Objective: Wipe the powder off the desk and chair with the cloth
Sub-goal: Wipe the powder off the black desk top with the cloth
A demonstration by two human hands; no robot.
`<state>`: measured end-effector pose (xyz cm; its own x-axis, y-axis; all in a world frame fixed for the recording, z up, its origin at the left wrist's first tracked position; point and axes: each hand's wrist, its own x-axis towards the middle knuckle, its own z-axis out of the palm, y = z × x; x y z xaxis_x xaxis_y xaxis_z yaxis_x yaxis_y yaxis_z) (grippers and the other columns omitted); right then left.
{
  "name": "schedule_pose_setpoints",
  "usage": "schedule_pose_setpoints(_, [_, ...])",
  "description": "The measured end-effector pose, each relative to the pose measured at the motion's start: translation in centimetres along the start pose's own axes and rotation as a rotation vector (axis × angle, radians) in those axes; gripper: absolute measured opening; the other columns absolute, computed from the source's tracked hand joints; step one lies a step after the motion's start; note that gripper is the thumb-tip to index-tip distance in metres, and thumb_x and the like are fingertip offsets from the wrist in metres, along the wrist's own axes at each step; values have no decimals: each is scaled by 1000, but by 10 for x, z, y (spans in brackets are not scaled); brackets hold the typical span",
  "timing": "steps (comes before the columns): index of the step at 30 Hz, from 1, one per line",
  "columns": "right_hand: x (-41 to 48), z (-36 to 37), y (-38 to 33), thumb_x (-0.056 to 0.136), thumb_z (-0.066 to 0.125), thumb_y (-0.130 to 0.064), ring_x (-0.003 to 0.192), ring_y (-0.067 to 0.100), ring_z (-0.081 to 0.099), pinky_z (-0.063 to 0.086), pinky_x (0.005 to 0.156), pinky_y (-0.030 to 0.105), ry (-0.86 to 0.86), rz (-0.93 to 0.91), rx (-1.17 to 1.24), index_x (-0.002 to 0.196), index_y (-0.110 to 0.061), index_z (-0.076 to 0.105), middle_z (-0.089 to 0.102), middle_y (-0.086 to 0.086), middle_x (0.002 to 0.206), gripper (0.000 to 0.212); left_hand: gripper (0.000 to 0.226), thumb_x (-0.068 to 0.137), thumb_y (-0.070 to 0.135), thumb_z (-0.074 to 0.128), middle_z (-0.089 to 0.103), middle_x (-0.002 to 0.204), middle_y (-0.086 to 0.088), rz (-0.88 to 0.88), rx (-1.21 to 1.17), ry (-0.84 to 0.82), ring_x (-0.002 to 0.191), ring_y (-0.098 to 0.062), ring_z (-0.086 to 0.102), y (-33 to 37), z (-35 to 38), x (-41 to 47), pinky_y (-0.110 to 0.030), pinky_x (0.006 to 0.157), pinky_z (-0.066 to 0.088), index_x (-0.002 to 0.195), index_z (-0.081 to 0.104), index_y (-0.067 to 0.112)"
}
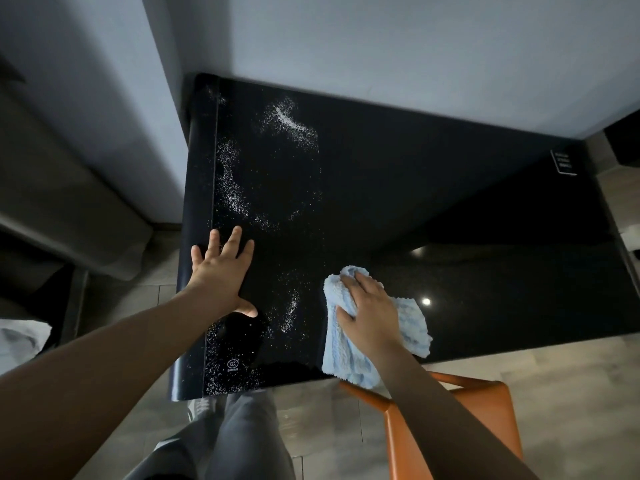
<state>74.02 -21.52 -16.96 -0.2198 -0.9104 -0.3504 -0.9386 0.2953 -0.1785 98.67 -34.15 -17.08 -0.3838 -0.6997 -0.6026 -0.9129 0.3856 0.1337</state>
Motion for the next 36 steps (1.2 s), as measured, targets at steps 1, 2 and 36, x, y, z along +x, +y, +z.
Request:
schedule_pose_setpoints(1, [-5,2,0,90,55,-44,143,23,28,27,116,40,0,3,1,146,-29,36,30,-4,155,61,137,55,69,76,-25,157,-6,-1,-4,-2,144,-41,-15,0,-1,0,-62,114,8,152,-7,21])
schedule_pose_setpoints(2, [-10,4,0,90,55,-44,142,23,28,28,116,40,3,4,4,146,-29,37,31,-4,155,61,137,55,68,77,-25,157,-6,-3,-8,-7,144,-41,-15,1,-1,0,-62,114,8,152,-8,21])
schedule_pose_setpoints(36, [-147,42,-5,87,56,-38,130,7,40,25,104,16,-45,138,112,141,-28,46,42,-12,146,56,138,55,64,79,-22,158,-7,-19,26,-36,144,-42,-12,8,-10,-1,-65,113,12,153,-9,20])
